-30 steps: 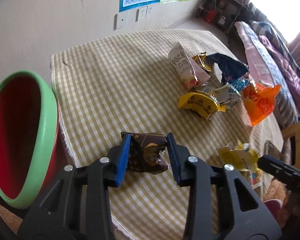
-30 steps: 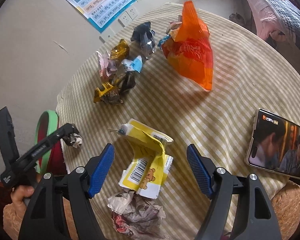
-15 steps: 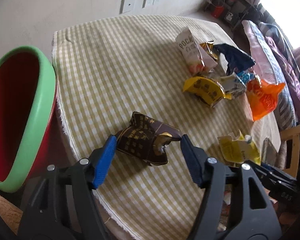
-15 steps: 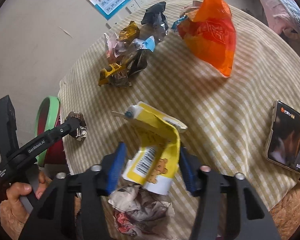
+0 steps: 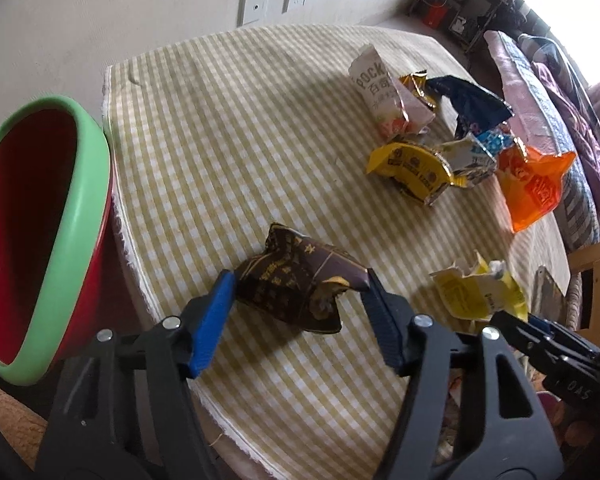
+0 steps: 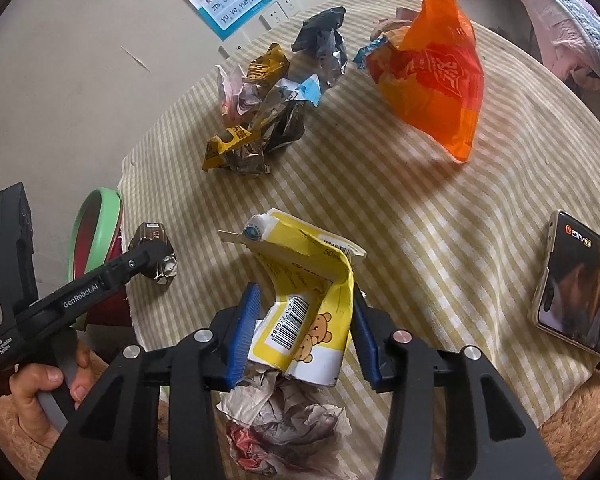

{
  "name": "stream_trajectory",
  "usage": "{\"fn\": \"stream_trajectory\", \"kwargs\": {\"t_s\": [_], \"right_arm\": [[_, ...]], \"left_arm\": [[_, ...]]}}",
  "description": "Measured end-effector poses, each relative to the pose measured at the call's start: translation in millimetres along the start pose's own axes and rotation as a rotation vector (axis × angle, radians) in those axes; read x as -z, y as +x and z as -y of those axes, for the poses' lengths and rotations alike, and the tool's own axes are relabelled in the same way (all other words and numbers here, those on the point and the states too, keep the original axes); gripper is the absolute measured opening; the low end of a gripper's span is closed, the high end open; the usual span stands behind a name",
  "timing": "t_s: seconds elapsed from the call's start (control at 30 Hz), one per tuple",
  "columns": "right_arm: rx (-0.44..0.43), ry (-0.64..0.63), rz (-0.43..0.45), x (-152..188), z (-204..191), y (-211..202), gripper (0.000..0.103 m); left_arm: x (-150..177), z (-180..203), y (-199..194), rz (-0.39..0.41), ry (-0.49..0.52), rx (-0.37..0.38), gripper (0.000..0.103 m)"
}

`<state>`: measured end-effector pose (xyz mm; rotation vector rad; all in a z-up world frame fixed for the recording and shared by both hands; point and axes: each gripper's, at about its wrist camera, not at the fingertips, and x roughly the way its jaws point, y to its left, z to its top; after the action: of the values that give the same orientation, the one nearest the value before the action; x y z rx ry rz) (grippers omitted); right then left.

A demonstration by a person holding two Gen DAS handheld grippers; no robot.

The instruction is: Collect trash

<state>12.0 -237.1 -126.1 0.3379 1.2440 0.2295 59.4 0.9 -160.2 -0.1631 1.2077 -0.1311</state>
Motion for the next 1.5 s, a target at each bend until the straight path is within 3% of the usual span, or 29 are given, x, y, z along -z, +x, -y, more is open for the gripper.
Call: {"fn": "stream_trajectory", "kwargs": {"t_s": [0.07,0.13,0.17,0.5,0.73,0.87,0.93,1.1,1.5], "right_arm": [[-0.007,-0.001,0.006,0,0,-1,0.041],[-0.016,-0.004,0.017,1,-1,-3,0.038],[-0.021,-0.004,0.022,1,-1,-4,0.037],[-0.051,-0.02,0.093,2,-11,-19,0.035],[-0.045,-0.033,0.141,1,-17,-28,0.035],[-0.035,-0.047,0.183,-1,-23,-36,0.035],[-0.037,-0.042,0.182,-1,-23,-36,0.035],[-0.042,-0.032,0.172,-2,-21,-33,0.035],[-0.058,-0.022,0.163,-1,-18,-32,0.035]], "left_arm": [[-1,1,-3,0.02,0.007,0.001,0.056],[-1,2,-6,0.036,0.013,0.01,0.039],[-1,3,-8,0.052,0.017,0.002,0.037],[-1,0,-25,0.126,-0.003,0.05,0.024],[0,0,-37,0.172,0.004,0.064,0.024],[-1,1,-32,0.152,0.01,0.065,0.024],[0,3,-26,0.117,0.014,0.06,0.024],[1,6,-18,0.083,0.03,0.046,0.043],[2,10,-3,0.029,0.049,0.025,0.06]]}}
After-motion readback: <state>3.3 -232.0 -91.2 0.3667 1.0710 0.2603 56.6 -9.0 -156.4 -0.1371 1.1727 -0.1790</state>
